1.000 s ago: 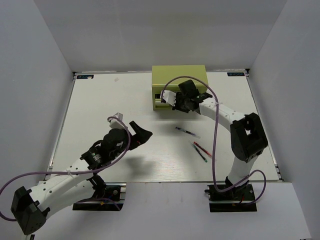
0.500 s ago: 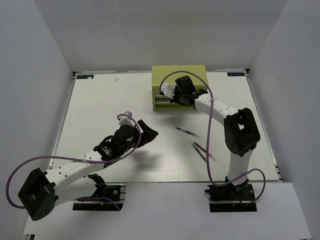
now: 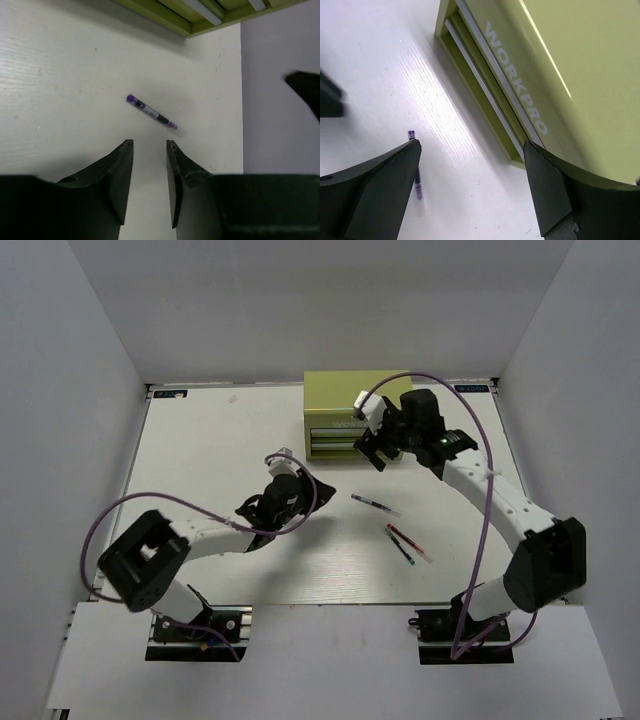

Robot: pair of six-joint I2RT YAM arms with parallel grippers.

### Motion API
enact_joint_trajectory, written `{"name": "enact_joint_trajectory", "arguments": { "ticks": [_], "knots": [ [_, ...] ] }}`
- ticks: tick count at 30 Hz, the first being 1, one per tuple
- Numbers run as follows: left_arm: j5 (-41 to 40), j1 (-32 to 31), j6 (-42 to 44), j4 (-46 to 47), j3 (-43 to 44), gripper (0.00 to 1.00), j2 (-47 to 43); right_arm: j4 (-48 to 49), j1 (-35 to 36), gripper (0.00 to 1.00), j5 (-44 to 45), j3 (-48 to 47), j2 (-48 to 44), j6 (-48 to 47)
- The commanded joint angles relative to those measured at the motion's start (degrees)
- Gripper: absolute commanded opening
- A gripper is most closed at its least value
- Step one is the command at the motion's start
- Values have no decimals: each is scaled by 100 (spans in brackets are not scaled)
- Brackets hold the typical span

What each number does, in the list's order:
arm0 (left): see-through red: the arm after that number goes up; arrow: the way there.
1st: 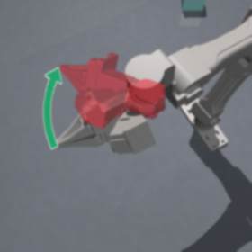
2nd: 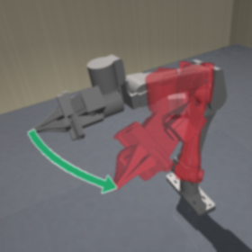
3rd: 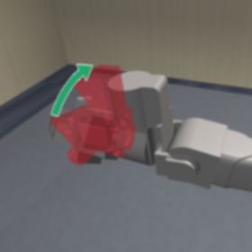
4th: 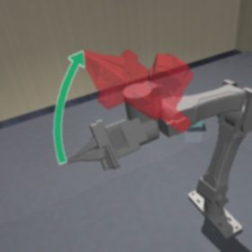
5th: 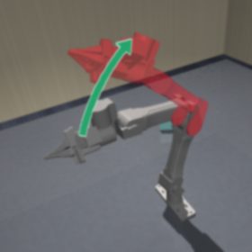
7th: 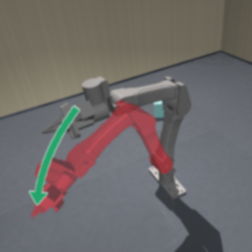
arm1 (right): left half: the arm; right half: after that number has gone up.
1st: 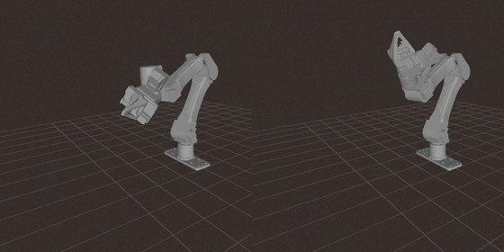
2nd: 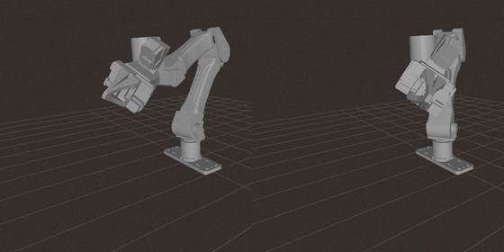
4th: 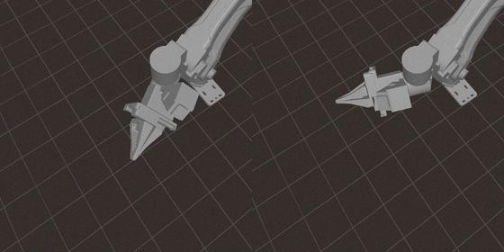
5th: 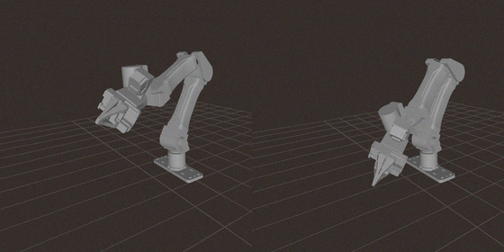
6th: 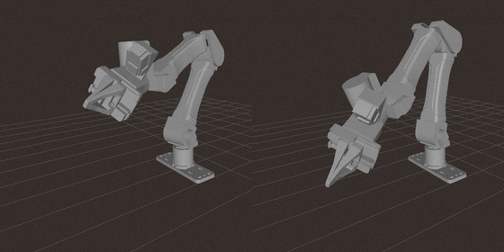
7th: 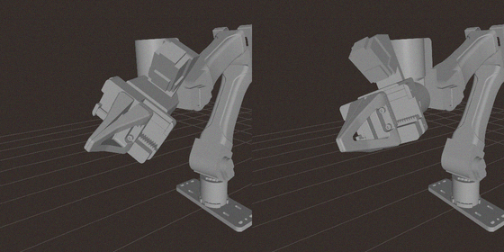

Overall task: Sort the stationery into containers
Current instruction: Open the drawer in the storage box.

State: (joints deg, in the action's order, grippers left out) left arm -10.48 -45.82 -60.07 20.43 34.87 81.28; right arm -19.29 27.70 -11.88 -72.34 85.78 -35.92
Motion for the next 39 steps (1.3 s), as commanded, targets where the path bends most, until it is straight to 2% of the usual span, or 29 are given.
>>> {"name": "enact_joint_trajectory", "arguments": {
  "ticks": [1, 6, 9, 13, 20, 27, 39],
  "knots": [
    [-190, 21, -163, 1480, 431, 45, 798, 145, -195, 89, -525, 193, -482, 832],
    [-358, 21, -286, 2228, 1187, 64, 1917, 162, -520, 90, -333, 334, -895, 1254],
    [-682, 21, -442, 2624, 1653, 67, 2505, 223, -722, 89, -306, 509, -1115, 1333],
    [-1157, 74, -952, 2940, 1865, 67, 3103, 338, -942, 89, -376, 773, -1485, 1491],
    [-1413, 188, -1463, 2730, 2383, 65, 3781, 584, -1258, 89, -456, 1028, -1994, 1632],
    [-1764, 249, -1771, 3169, 2437, 62, 4072, 760, -1531, 89, -561, 1292, -2197, 1588],
    [-1817, 408, -2105, 3485, 2612, 62, 4423, 865, -1681, 88, -711, 1433, -2171, 1641]
  ]
}}
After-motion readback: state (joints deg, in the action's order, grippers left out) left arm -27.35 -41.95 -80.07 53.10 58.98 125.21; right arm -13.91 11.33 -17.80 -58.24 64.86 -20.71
